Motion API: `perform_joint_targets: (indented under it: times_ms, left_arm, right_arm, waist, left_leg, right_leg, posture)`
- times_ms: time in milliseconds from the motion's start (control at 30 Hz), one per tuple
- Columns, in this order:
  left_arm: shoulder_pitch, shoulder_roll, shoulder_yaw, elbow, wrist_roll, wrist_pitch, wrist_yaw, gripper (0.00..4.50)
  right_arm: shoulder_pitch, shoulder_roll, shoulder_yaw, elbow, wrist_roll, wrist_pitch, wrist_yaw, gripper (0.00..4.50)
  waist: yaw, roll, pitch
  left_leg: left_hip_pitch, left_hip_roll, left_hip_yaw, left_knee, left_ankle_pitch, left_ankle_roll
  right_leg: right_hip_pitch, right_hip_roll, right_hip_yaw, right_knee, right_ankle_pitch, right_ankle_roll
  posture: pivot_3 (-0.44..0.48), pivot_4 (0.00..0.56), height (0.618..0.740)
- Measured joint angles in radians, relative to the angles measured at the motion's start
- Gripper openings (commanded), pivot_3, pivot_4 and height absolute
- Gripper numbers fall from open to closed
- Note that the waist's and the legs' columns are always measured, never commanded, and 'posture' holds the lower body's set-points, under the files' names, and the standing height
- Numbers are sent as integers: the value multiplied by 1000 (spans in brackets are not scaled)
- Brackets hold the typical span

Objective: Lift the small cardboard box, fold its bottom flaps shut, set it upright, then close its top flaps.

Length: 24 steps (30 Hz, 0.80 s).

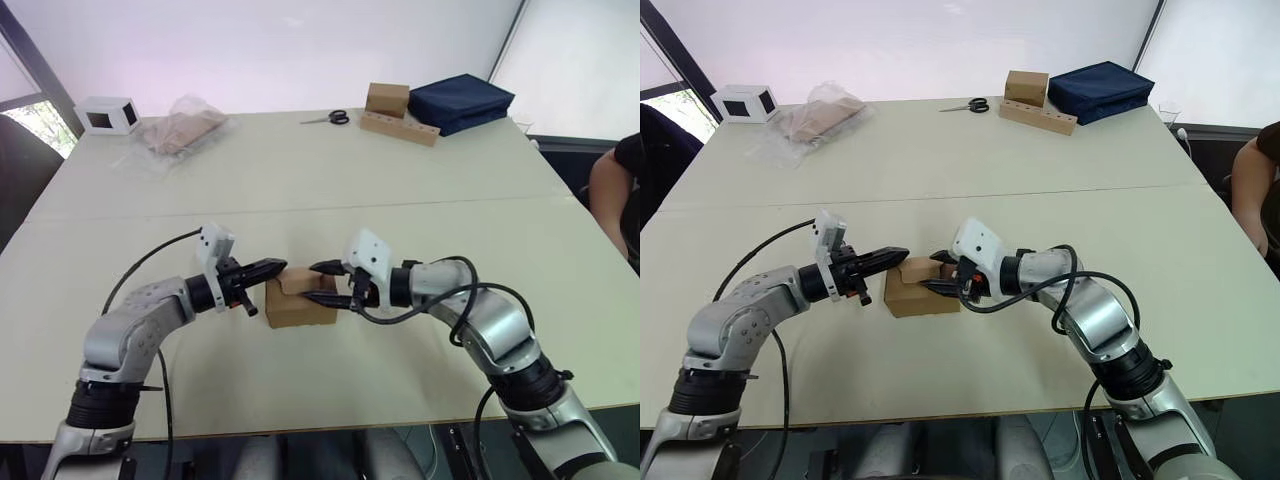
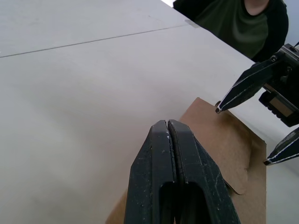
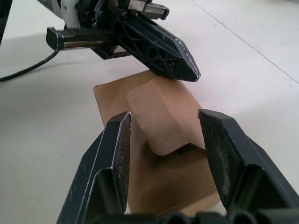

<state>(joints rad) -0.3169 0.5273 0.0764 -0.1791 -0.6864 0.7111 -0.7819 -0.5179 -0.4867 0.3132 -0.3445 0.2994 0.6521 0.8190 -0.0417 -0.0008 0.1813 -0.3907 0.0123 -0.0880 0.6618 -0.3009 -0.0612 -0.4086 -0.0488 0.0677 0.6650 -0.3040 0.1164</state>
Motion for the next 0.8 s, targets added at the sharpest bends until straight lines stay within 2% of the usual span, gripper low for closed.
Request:
perform_joint_targets:
  times_ms: [800]
  left_arm:
    - [4, -1, -5, -20, 8, 5, 10, 0]
  right_arm:
    - [-25, 38, 37, 100, -135, -116, -39, 2319]
  waist:
    - [1, 0, 0]
  left_leg:
    - [0, 0, 0, 0, 0, -1]
  right_leg:
    - [0, 0, 0, 0, 0, 0]
  posture:
    - [0, 150, 740]
